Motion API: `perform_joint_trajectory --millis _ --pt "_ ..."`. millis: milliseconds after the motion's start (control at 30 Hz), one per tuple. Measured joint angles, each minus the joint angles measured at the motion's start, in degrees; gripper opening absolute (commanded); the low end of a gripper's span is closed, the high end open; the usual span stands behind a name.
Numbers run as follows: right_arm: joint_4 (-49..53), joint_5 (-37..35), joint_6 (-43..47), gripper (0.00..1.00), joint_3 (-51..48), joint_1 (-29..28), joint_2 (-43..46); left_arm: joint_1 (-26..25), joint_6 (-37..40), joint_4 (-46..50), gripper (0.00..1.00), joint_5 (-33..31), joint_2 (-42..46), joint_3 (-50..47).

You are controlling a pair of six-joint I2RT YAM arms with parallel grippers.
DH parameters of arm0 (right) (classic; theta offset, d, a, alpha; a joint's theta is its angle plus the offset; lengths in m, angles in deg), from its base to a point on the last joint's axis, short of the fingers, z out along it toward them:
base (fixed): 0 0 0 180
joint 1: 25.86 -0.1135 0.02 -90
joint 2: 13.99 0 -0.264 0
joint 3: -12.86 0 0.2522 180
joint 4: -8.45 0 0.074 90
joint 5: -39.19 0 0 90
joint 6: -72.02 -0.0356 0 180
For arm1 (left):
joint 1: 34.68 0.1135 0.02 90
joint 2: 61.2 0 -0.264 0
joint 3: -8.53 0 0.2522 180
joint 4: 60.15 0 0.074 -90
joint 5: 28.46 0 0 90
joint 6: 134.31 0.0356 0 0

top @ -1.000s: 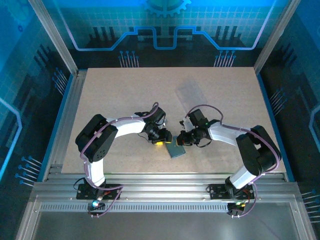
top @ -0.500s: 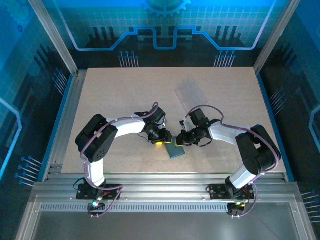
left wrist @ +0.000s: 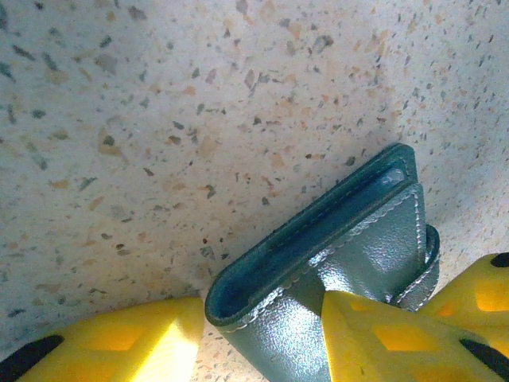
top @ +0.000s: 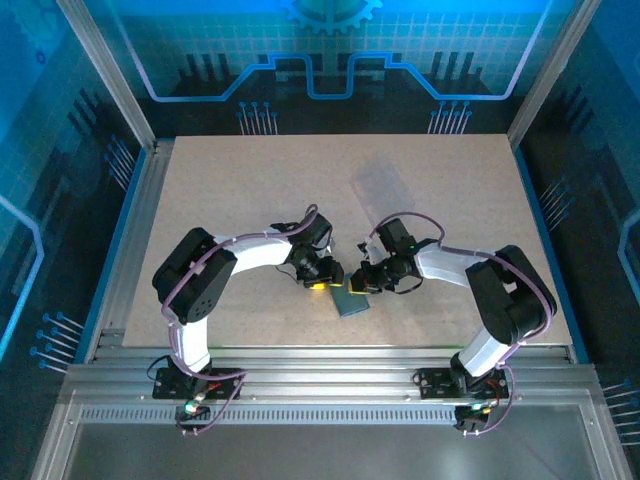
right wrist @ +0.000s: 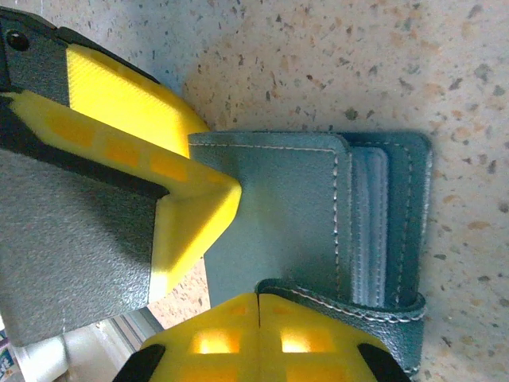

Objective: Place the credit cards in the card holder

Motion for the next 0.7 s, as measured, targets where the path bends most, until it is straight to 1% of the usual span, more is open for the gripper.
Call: perform_joint_trajectory --millis 433,700 --pt "-0.7 0.4 -0.7 0.00 0.0 -0.2 -0.3 0.0 0.0 0.4 0.46 0.0 -0.2 0.3" --pt "-0.4 -1.4 -0.2 0.00 0.3 -1.5 -0.5 0.0 0.0 0.5 0.46 -0.1 -0.2 0.3"
